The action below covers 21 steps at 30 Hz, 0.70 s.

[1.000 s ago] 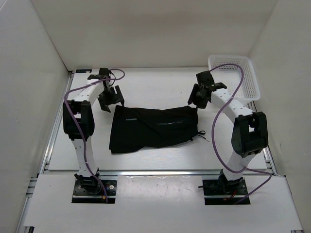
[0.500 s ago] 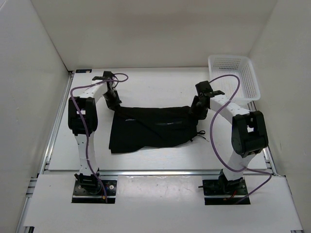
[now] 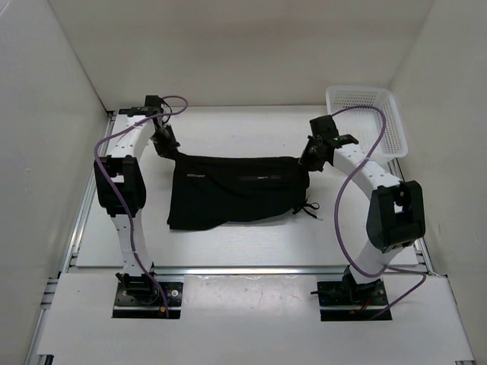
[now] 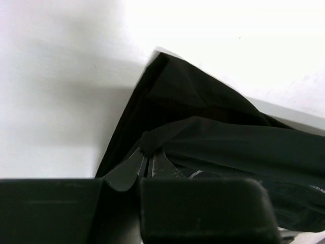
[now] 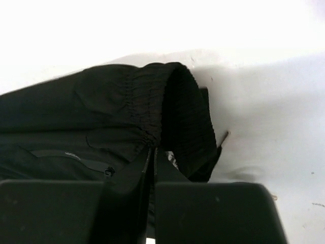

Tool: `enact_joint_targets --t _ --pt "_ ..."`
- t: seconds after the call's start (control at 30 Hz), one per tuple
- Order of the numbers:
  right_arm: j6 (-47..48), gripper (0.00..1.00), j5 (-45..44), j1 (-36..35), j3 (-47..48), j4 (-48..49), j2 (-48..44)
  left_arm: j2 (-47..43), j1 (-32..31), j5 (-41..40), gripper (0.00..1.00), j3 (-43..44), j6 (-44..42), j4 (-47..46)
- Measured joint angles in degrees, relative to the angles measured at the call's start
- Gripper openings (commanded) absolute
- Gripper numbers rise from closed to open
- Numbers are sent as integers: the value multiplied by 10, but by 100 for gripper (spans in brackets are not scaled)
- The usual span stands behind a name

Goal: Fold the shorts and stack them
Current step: Fold the shorts

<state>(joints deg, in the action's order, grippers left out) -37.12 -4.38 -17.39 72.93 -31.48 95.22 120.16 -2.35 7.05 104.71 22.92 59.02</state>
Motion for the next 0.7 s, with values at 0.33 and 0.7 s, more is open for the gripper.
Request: enact_joint_targets --t 0.33,0.7 --pt "16 84 -4 0 83 -1 97 64 7 -9 99 52 -5 25" --pt "-30 97 45 26 -157 33 -174 -47 22 -37 99 2 2 29"
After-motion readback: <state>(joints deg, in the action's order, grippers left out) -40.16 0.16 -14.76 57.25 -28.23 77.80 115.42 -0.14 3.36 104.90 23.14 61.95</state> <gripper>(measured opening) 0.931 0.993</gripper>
